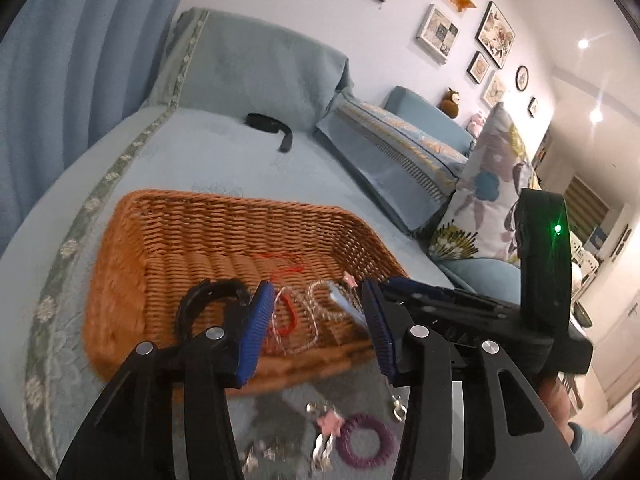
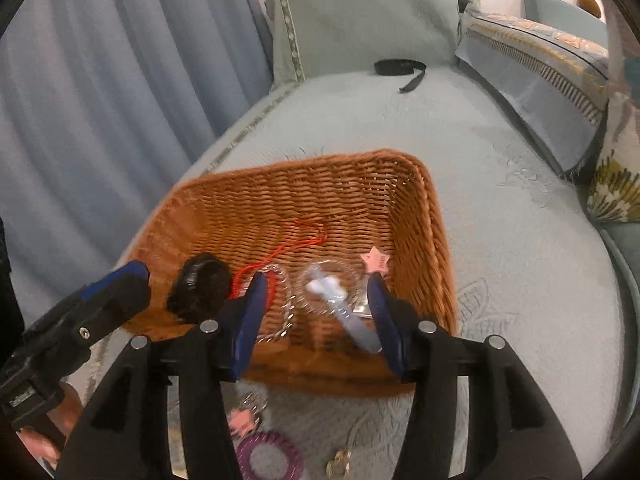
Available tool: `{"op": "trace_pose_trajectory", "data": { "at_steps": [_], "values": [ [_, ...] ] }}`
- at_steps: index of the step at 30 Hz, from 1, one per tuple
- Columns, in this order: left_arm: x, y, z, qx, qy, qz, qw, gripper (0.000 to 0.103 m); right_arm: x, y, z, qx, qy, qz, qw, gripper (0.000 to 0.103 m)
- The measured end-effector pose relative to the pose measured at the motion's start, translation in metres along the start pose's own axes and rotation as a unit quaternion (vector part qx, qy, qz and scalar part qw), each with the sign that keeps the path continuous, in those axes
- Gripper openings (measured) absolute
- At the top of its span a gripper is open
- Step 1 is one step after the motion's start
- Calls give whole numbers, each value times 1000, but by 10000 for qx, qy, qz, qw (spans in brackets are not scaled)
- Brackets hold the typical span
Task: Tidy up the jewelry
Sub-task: 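Carry the key and bead bracelet into the basket and open both tools, then grasp the purple coil tie with the right tool while the left tool grasps the cream coil tie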
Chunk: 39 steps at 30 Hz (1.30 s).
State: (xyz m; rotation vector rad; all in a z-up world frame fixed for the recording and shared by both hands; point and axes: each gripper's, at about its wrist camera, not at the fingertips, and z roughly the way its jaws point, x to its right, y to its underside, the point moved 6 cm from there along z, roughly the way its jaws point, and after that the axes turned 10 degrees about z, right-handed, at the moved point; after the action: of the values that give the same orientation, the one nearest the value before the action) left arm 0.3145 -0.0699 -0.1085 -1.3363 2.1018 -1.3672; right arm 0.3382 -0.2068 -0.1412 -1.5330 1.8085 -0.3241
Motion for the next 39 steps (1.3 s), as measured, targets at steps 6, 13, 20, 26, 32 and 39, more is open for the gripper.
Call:
{"op": "trace_pose_trajectory", "data": {
  "at_steps": [6,13,20,26,32,39],
  "values": [
    [9,-1,-69,417,-69,-150,9990,46,-10,12,-65,441,-336,-118,9984,49],
    [30,22,-122,560,-124,-200,9982,61,-29,50,-115,762,-420,-516,9949,48],
    [35,71,-123,255,-446,-290,9983,62,-25,99,-102,549,-359,-405,9970,48],
    [26,99,-96,-154,-740,-119,9971,61,-9,119,-70,235,-235,-296,9990,44],
    [2,126,-65,-664,-191,-945,9931,58,-1,133,-46,-216,-123,-313,9992,40],
    [-1,134,-53,-1158,-906,-348,9885,49,1,132,-25,-543,40,-295,9981,33]
  ]
}}
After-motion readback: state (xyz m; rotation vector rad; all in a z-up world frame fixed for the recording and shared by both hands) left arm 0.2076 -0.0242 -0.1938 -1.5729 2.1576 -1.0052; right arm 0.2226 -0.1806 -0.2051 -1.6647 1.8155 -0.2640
